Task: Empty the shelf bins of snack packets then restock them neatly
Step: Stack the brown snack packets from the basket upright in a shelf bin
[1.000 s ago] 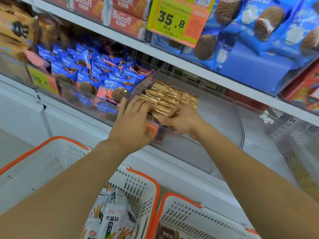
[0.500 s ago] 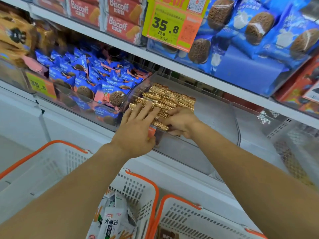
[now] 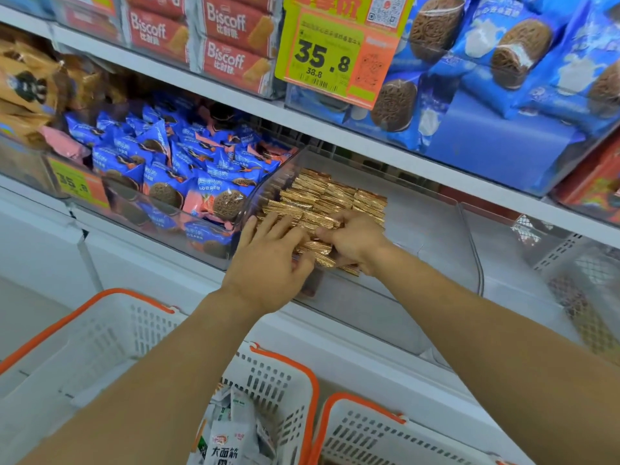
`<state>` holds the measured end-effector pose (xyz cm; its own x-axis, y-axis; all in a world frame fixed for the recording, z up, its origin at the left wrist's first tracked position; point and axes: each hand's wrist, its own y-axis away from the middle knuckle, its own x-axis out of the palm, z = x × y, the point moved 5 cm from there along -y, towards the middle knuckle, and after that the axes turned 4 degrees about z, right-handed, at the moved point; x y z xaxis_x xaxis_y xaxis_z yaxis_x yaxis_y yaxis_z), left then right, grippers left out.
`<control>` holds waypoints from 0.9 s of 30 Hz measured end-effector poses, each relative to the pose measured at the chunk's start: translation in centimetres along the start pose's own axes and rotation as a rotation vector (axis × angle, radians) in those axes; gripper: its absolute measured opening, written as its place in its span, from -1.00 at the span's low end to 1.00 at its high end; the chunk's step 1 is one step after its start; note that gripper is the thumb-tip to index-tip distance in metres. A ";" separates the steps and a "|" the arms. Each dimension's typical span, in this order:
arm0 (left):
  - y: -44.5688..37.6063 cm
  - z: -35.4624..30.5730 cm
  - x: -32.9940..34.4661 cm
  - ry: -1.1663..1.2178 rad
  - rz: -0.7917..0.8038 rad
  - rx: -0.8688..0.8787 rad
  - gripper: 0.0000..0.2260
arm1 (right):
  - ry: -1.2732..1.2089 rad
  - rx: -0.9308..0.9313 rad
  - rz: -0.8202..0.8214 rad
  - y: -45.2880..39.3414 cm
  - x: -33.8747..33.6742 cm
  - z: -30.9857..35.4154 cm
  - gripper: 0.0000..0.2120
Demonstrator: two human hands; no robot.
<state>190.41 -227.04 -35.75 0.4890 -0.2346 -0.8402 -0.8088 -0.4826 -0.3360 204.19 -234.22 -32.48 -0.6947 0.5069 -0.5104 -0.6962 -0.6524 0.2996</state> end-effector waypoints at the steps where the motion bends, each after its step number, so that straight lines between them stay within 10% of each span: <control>1: -0.2 0.0 0.1 -0.020 0.009 -0.011 -0.57 | 0.035 -0.009 0.000 -0.1 -0.1 0.2 -0.51; 11: -0.5 -0.4 0.6 -0.084 0.022 -0.077 -0.41 | 0.432 -0.239 -0.200 -0.3 -0.5 1.6 -0.74; 16: -0.5 -0.3 0.2 -0.094 0.061 -0.088 -0.40 | 0.094 -0.030 -0.069 -1.2 -1.3 -0.4 -0.73; 27: -0.5 -0.3 0.5 -0.134 0.070 -0.078 -0.32 | 0.266 -0.122 0.076 -1.4 0.1 -0.6 -0.26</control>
<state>191.14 -227.18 -35.88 0.3801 -0.1584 -0.9113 -0.8092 -0.5341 -0.2447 205.24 -233.59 -33.41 -0.6610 0.2993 -0.6881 -0.6061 -0.7536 0.2545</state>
